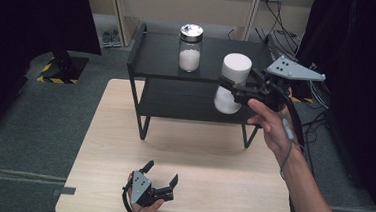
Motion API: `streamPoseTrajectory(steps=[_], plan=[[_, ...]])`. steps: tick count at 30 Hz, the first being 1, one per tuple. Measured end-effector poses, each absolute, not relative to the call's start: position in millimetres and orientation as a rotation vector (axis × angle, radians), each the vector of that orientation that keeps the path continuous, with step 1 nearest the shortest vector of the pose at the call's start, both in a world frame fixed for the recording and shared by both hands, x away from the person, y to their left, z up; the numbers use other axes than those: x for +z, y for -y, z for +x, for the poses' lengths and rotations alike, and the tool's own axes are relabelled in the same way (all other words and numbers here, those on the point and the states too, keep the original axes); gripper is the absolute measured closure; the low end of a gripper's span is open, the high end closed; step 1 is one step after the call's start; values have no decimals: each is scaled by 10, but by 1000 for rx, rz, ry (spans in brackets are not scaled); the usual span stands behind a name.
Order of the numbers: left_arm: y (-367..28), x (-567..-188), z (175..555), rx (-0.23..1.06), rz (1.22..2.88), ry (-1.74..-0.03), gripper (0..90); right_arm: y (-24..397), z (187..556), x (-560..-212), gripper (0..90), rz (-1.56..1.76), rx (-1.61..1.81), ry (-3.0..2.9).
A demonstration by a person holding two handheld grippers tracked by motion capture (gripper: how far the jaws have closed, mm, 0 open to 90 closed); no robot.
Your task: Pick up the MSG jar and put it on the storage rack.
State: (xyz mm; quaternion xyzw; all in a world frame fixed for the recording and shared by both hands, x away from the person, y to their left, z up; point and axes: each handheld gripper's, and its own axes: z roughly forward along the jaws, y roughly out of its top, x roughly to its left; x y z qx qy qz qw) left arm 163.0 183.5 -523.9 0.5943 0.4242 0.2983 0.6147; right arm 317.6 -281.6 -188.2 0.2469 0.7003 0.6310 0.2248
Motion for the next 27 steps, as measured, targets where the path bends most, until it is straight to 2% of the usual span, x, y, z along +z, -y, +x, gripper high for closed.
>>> streamPoseTrajectory(steps=[14,27], plan=[[-1838,-5239,1629,689,1373,-973,11,2597,3531,-1619,351,755,1727,-1908],[-1840,-5244,1626,689,1371,-970,11,2402,3773,-1569,350,814,1661,-1862]])
